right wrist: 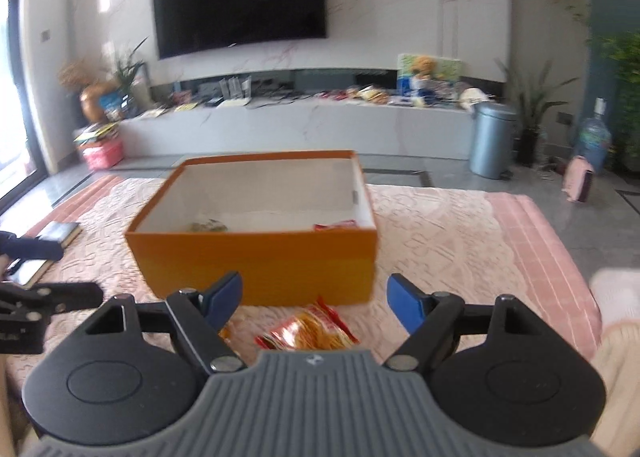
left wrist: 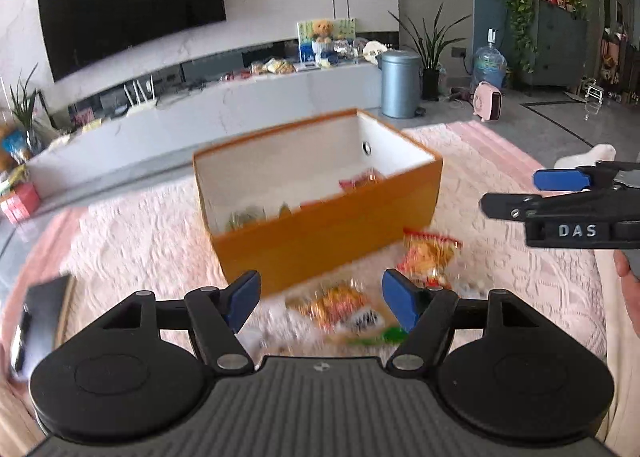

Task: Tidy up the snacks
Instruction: 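Move both tools back toward the snacks beside the box, then grasp the white milk-ball pack with the right tool while the left tool grasps a clear cookie bag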

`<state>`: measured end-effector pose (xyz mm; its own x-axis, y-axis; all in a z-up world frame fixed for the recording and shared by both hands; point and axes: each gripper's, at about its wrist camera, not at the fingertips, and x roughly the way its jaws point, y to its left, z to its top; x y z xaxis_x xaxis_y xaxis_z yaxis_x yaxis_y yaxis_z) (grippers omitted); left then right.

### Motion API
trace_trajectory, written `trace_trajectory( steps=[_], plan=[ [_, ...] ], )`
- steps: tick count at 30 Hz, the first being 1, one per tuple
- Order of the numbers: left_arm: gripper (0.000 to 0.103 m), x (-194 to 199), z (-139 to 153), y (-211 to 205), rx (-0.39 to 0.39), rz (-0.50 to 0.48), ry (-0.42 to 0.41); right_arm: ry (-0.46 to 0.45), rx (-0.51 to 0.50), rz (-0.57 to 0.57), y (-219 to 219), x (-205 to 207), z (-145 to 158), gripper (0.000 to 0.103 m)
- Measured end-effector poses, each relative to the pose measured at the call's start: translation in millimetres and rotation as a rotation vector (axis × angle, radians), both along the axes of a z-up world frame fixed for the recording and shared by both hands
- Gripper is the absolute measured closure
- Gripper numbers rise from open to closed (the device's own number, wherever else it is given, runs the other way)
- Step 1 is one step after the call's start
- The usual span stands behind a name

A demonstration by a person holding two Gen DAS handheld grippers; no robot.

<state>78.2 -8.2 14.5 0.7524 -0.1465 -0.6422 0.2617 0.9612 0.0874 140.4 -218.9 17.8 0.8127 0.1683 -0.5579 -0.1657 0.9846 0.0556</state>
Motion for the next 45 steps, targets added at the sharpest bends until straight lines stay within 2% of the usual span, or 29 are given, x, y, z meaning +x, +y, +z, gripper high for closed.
trace_trajectory(
  steps=[3, 7, 9, 11, 13, 15, 17, 23, 28, 36, 45],
  plan=[
    [0.021, -8.1, -19.0, 4.3, 0.025, 0.037, 0.012, -0.018, 0.004, -0.041, -2.6, -18.3, -19.2, 0.026],
    [0.022, -13.6, -39.3, 13.1, 0.027, 0.096, 0.022, 0.006, 0.020, -0.064, 0.2, -31.4, -48.6, 0.024],
    [0.023, -16.4, -46.4, 18.2, -0.009, 0.110, 0.020, 0.033, 0.030, -0.071, 2.6, -34.2, -63.0, 0.017],
    [0.023, -16.3, -53.7, 23.3, -0.038, 0.114, 0.030, 0.059, 0.025, -0.058, 6.2, -36.5, -78.0, 0.017],
    [0.023, -16.9, -62.4, 25.5, -0.029, 0.130, 0.033, 0.083, 0.006, -0.049, 8.5, -35.5, -89.7, 0.016],
    [0.023, -12.7, -67.5, 27.5, -0.024, 0.142, 0.043, 0.091, 0.001, -0.038, 10.7, -35.7, -98.4, 0.010],
    [0.023, -10.8, -73.5, 29.8, -0.032, 0.151, 0.057, 0.087, -0.001, -0.030, 12.9, -33.7, -103.8, 0.004],
    [0.026, 5.9, -89.4, 31.0, -0.027, 0.174, 0.098, 0.095, -0.042, -0.020, 15.8, -20.6, -116.9, 0.004],
    [0.026, 18.2, -99.2, 31.8, -0.016, 0.184, 0.117, 0.109, -0.038, -0.030, 13.2, -7.1, -127.7, 0.004],
    [0.026, 25.1, -113.1, 33.8, -0.003, 0.180, 0.145, 0.144, -0.064, -0.041, 9.0, 12.3, -146.3, 0.004],
    [0.036, 28.3, -117.3, 30.1, -0.011, 0.179, 0.143, 0.128, -0.026, -0.024, 4.2, 20.8, -156.8, 0.003]
  ],
)
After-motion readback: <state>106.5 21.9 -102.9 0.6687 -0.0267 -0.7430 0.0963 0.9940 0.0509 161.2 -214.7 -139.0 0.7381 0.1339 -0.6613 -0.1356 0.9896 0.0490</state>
